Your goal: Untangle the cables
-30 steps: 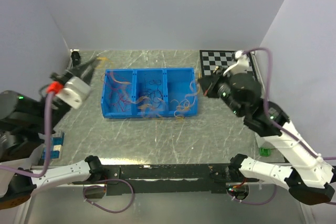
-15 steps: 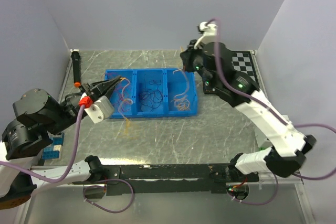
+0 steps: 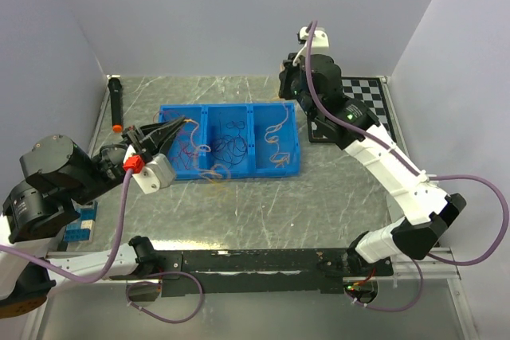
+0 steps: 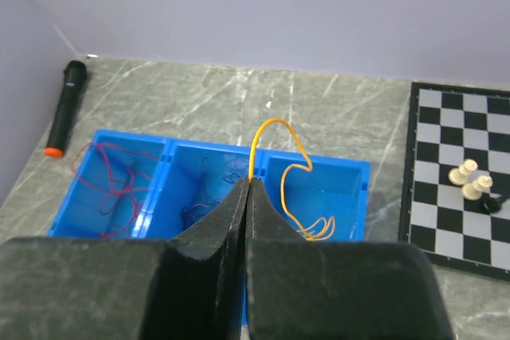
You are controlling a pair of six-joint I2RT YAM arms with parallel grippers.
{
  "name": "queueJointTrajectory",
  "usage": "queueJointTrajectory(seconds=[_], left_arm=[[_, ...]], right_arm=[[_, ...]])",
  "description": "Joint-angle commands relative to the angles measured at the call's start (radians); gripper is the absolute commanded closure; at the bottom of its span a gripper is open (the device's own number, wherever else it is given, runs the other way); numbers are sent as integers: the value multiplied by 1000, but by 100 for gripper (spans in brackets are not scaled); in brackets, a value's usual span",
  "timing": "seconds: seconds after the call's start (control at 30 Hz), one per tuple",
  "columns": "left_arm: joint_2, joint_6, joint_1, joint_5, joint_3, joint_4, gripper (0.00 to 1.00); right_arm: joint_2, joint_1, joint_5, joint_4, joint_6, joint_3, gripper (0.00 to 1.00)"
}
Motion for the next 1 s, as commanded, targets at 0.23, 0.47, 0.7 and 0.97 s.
queueJointTrajectory(seconds=[0.23, 0.47, 0.7, 0.97], left_arm=[[32, 52, 5, 38, 1, 133, 99], [93, 63, 5, 54, -17, 267, 99], [187, 54, 5, 12, -39, 440, 99], [343, 29, 8, -45, -51, 701, 99]], right_arm=[[11, -34, -48, 95, 173, -338, 100], [64, -68, -137, 108, 251, -461, 69], [-27, -144, -249, 128, 276, -496, 22], [-358, -163, -173, 163, 331, -678, 23]])
